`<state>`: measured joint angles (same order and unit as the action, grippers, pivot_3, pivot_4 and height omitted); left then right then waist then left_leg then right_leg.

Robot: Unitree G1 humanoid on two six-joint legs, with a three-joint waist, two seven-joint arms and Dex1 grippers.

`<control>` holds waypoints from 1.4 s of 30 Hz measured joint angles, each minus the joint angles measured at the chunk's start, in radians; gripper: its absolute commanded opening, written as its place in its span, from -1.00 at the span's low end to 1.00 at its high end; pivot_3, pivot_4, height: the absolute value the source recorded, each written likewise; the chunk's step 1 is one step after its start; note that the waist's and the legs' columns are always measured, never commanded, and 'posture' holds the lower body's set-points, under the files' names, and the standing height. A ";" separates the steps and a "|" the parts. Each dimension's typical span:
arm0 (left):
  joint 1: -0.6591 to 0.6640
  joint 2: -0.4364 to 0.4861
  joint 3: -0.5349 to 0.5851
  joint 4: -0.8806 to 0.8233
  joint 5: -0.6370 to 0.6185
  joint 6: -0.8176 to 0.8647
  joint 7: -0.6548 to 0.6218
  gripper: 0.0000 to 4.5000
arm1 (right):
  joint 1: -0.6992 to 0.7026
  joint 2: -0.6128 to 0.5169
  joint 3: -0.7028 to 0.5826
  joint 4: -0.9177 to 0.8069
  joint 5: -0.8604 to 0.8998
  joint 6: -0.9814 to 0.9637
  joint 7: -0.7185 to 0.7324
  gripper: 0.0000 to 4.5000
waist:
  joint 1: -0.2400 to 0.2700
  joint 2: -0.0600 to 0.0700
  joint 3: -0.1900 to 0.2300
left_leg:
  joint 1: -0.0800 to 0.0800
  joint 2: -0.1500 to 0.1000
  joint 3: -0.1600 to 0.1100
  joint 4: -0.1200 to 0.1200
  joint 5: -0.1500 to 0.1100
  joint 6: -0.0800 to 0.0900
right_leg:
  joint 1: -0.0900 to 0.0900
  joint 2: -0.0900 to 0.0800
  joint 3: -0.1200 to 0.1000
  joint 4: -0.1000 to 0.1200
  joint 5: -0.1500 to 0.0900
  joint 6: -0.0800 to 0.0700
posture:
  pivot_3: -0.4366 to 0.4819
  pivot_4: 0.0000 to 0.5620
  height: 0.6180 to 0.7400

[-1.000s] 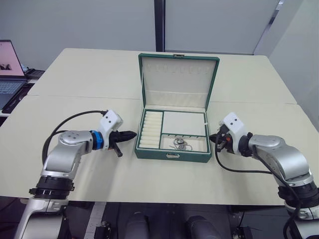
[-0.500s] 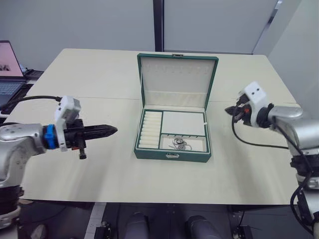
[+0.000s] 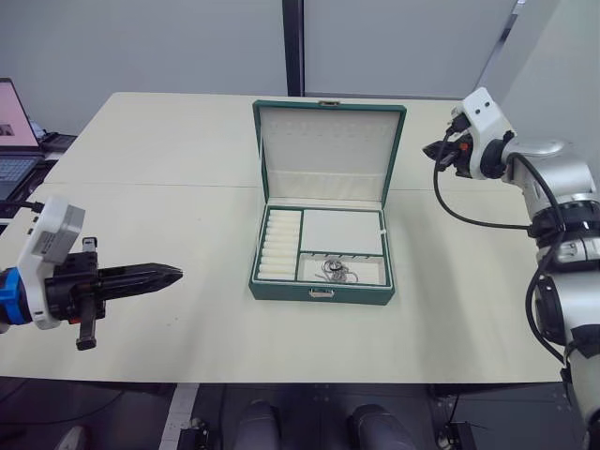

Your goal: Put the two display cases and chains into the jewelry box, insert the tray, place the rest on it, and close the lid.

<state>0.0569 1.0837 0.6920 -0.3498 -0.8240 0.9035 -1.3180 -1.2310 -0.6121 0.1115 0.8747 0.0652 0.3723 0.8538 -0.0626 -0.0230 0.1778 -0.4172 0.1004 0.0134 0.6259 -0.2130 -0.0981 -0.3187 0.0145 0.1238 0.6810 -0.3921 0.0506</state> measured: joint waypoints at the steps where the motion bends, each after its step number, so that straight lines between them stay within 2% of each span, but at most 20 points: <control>1: 0.008 0.000 0.005 0.001 0.002 -0.005 0.002 -1.00 | -0.023 0.016 0.002 0.040 -0.008 -0.026 0.004 -0.99 | -0.002 0.000 0.000 | 0.000 0.000 0.000 0.000 0.000 0.000 | 0.000 0.000 0.000 0.000 0.000 0.000 | -0.05 -0.47 1.00; 8: 0.024 0.000 0.013 0.008 0.008 -0.039 0.021 -1.00 | -0.120 0.084 -0.012 0.178 -0.029 -0.136 0.033 -0.99 | -0.007 0.001 0.001 | 0.000 0.000 0.000 0.000 0.000 0.000 | 0.000 0.000 -0.001 0.000 0.000 0.000 | -0.05 -0.47 1.00; 15: 0.019 0.000 0.009 0.014 0.006 -0.061 0.040 -1.00 | -0.140 0.100 -0.043 0.134 -0.004 -0.121 0.108 -0.99 | -0.012 0.002 0.001 | 0.000 0.000 0.000 0.000 0.000 0.000 | 0.000 0.000 -0.001 0.001 0.000 0.000 | -0.05 -0.47 1.00; 20: -0.003 0.000 -0.024 0.045 0.007 -0.069 0.039 -1.00 | -0.058 0.059 -0.054 -0.125 0.047 0.017 0.197 -0.99 | -0.014 0.002 0.001 | 0.000 0.000 0.000 -0.001 0.000 0.000 | 0.000 0.000 -0.001 0.001 0.000 0.000 | -0.05 -0.47 1.00; 27: -0.065 0.024 -0.085 0.101 0.016 -0.105 0.013 -1.00 | 0.185 -0.026 -0.077 -0.699 0.191 0.360 0.217 -0.99 | -0.009 0.002 0.001 | -0.001 0.000 -0.001 -0.001 -0.001 0.001 | 0.000 0.000 -0.001 0.001 0.000 0.000 | -0.05 -0.47 1.00; 31: -0.083 0.032 -0.121 0.123 0.020 -0.111 -0.004 -1.00 | 0.309 -0.042 -0.120 -0.958 0.280 0.546 0.156 -0.99 | -0.008 0.002 0.001 | 0.000 0.000 -0.001 -0.001 -0.001 0.002 | 0.000 0.000 -0.001 0.001 0.000 0.000 | -0.05 -0.47 1.00; 35: -0.104 0.032 -0.160 0.140 0.028 -0.129 -0.011 -1.00 | 0.516 0.012 -0.150 -1.194 0.363 0.711 0.038 -0.99 | -0.002 0.001 0.001 | -0.001 0.000 -0.002 -0.001 -0.002 0.003 | 0.001 0.000 -0.001 0.000 0.000 0.000 | -0.05 -0.47 1.00; 38: -0.118 0.032 -0.178 0.156 0.036 -0.133 -0.020 -1.00 | 0.638 0.049 -0.146 -1.293 0.398 0.793 -0.047 -0.99 | 0.003 0.002 0.001 | -0.001 0.000 -0.001 -0.001 -0.002 0.003 | 0.000 0.000 -0.001 0.000 0.000 0.000 | -0.05 -0.47 1.00; 42: -0.138 0.032 -0.197 0.165 0.044 -0.145 -0.028 -1.00 | 0.697 0.053 -0.152 -1.378 0.431 0.841 -0.118 -0.99 | 0.005 0.001 0.001 | -0.001 0.000 -0.001 -0.001 -0.002 0.003 | 0.000 0.000 -0.001 0.000 0.000 0.000 | -0.05 -0.47 1.00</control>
<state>-0.0813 1.1161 0.4947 -0.1849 -0.7804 0.7584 -1.3457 -0.5341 -0.5590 -0.0401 -0.5030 0.4959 1.2135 0.7354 -0.0577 -0.0216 0.1787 -0.4182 0.1003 0.0120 0.6248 -0.2147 -0.0953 -0.3189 0.0149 0.1229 0.6813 -0.3922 0.0508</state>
